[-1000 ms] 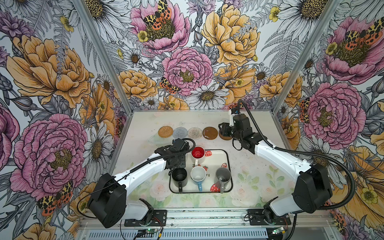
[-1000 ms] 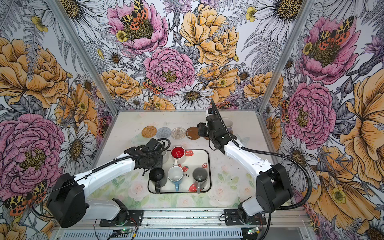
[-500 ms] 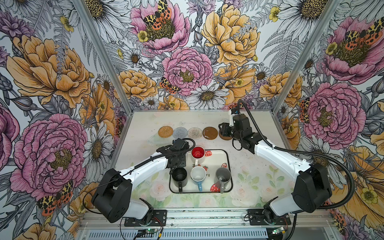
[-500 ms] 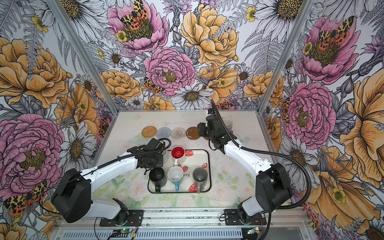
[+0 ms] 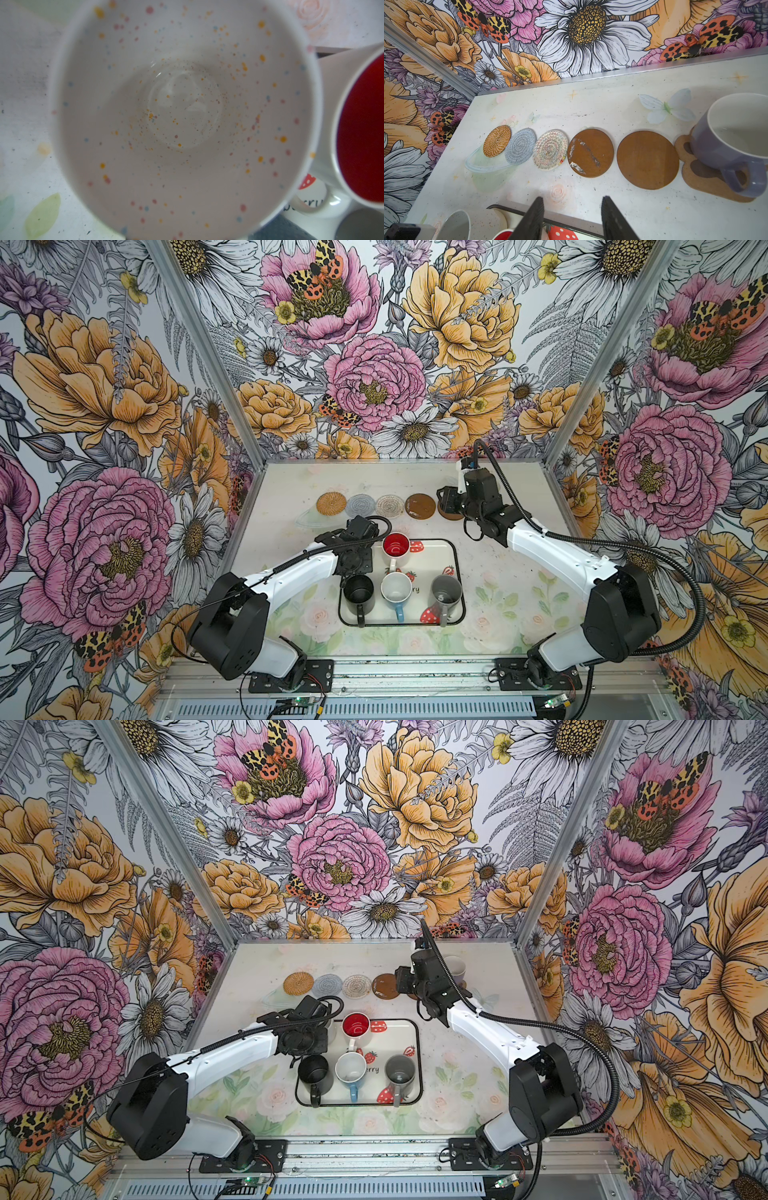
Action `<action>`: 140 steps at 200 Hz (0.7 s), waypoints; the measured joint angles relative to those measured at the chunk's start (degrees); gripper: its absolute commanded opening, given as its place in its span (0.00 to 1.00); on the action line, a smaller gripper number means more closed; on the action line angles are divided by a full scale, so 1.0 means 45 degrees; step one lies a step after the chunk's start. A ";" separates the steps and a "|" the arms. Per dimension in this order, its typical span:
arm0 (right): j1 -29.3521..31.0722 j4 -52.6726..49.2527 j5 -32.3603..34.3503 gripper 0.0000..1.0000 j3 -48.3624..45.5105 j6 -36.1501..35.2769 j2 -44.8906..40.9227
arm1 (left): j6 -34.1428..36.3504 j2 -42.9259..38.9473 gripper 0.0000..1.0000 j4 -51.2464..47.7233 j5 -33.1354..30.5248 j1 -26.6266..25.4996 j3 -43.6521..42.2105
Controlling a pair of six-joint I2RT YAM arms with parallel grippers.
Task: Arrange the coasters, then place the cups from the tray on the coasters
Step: 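Open the left gripper inside the speckled mug to grip its rim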
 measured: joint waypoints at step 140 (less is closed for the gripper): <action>0.0000 0.0000 -0.0010 0.45 0.0000 0.0000 0.0000 | -0.0005 -0.0695 0.00 -0.0204 -0.0534 -0.0228 0.0015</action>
